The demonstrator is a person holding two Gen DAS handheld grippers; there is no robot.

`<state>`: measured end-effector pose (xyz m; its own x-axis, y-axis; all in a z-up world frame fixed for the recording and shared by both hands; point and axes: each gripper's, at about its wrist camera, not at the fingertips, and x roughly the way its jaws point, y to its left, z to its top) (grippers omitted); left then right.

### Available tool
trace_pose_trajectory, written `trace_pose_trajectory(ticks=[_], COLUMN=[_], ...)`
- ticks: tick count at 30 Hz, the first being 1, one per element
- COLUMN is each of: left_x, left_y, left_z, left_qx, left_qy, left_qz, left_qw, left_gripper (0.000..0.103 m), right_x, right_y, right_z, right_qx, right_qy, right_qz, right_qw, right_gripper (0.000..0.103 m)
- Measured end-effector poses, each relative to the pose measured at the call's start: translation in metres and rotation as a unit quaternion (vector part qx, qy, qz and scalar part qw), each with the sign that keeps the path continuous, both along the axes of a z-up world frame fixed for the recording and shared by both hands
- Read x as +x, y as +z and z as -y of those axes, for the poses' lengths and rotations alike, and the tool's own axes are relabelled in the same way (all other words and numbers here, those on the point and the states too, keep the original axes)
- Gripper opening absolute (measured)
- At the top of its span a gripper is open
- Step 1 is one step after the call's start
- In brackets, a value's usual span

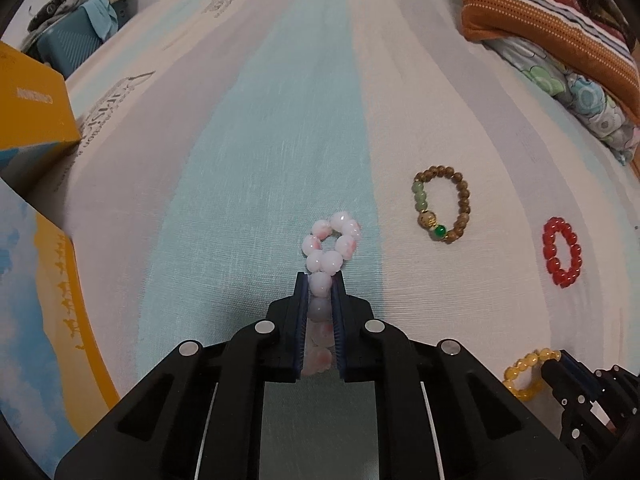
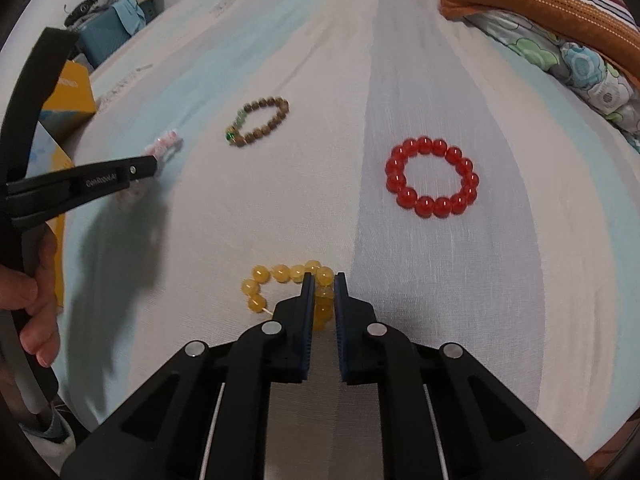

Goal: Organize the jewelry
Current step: 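Grasp the pink-white bead bracelet with the left tool while the right tool grasps the yellow bead bracelet, then carry the pink-white and yellow bead bracelets over the white box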

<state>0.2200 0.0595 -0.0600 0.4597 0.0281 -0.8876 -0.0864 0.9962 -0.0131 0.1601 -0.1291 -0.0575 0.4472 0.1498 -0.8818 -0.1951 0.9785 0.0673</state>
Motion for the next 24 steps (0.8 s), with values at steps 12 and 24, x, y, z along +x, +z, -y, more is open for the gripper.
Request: trace_pose_trajectory(ticks=[12, 24], left_x=[-0.013, -0.039], left_y=[0.022, 0.050], left_z=[0.000, 0.000], left_qx=[-0.011, -0.009], left_qy=[-0.004, -0.011], left_qz=[0.015, 0.039], left_qw=[0.9998, 0.9991], left_gripper=[0.011, 0.011], right_x=[-0.011, -0.017], right_y=[0.024, 0.043], right_z=[0.003, 0.009], right_qx=[0.031, 0.034], right_qy=[0.001, -0.010], right_qz=[0.033, 0.050], right_qw=[0.999, 0.998], right_gripper=[0.009, 0.009])
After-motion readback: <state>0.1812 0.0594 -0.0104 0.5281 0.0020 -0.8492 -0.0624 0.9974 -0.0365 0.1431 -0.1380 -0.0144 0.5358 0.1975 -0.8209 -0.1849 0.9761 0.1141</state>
